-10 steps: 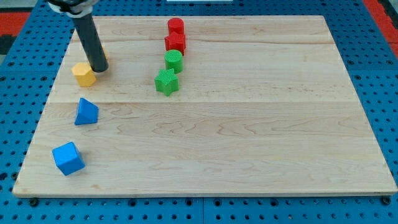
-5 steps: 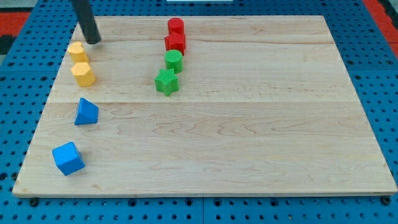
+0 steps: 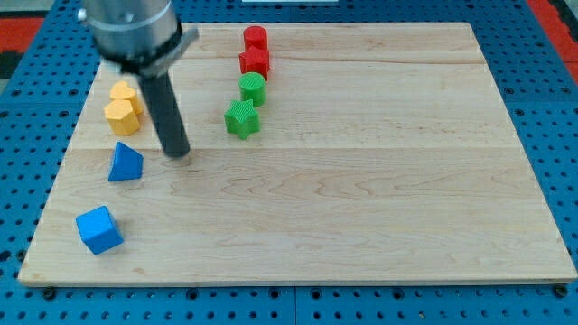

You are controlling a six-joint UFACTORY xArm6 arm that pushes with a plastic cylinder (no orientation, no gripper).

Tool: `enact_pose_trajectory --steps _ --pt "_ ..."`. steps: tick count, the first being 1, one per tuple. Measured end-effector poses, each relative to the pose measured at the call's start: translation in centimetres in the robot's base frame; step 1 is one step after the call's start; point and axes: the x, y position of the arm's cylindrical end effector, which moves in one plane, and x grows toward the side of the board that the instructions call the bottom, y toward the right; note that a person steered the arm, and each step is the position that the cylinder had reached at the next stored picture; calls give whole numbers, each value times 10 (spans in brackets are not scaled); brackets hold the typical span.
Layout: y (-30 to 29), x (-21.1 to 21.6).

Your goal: Separate the blue blocks from red blocks

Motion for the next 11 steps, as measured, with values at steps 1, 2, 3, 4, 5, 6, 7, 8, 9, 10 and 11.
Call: enact_pose_trajectory --steps 1,2,3,4,5,6,7,8,9,10,11 --pt "-59 19" --pt "-117 0" --pt "-125 -28" --pt "-153 33" --pt "-159 95" --pt "-114 141" --pt "-47 136" --pt "-109 102" --pt "-115 86" --pt "-92 127" --pt "-72 104"
